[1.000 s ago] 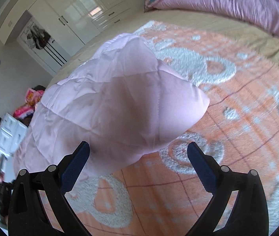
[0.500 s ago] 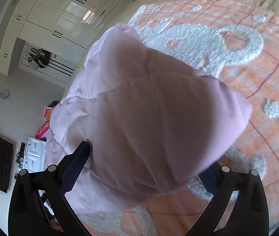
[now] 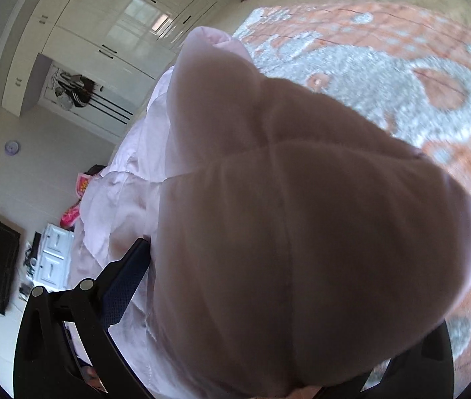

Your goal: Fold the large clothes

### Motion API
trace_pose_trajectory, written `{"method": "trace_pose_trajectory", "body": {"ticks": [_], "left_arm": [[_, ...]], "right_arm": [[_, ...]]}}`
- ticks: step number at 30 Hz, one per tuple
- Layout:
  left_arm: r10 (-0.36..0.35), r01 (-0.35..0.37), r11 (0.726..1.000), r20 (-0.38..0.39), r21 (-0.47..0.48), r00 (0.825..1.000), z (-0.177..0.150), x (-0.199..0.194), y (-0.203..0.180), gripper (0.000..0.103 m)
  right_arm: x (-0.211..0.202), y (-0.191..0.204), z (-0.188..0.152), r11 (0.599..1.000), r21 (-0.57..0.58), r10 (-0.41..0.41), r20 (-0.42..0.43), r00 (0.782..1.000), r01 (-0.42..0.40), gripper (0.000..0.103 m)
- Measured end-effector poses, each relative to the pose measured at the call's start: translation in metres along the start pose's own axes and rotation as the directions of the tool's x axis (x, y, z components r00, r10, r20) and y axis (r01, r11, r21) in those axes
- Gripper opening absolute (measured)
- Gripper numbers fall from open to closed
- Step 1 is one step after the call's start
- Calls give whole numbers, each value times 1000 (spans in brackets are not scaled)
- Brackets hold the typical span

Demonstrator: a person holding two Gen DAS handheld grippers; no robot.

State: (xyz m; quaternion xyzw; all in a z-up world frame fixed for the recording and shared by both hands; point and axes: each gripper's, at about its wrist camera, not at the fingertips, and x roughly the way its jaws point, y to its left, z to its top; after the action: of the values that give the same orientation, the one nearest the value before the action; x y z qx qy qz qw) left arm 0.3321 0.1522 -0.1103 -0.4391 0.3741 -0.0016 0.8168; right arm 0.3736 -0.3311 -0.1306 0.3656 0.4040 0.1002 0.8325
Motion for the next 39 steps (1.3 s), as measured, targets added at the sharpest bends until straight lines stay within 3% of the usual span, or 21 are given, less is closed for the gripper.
{"method": "trace_pose_trajectory", "body": {"ticks": [2,5,9,12,19,25,30,39], "left_arm": [[5,-5,1000,4,11,1000,1,-1,-2,95],[11,-12,999,17,33,1000,-1,-3,-5,92],[12,-14,998,31,57,999,-2,-4,-13,81],[4,-6,998,33,69,999,-2,-7,-19,71],[-20,16,995,39,102,999,-2,-15,-30,53],[26,-51,974,115,219,993,1,-25,-45,36],[39,-79,960,148,270,988,2,-37,-60,33],[-12,-62,934,204,351,979,-17,-72,-87,32]], "right_arm": [[2,2,2,1000,-23,5,-1,1000,-5,95],[3,9,2,997,-69,27,13,1000,-26,79],[-1,19,-3,991,-126,41,36,998,-37,58],[-4,26,-5,987,-154,41,49,998,-33,51],[-11,36,-8,979,-204,24,71,997,-9,42],[-21,52,-11,959,-284,4,100,995,25,36],[-32,68,-16,940,-339,10,128,992,34,33],[-77,116,-41,845,-530,48,204,978,69,31]]}}
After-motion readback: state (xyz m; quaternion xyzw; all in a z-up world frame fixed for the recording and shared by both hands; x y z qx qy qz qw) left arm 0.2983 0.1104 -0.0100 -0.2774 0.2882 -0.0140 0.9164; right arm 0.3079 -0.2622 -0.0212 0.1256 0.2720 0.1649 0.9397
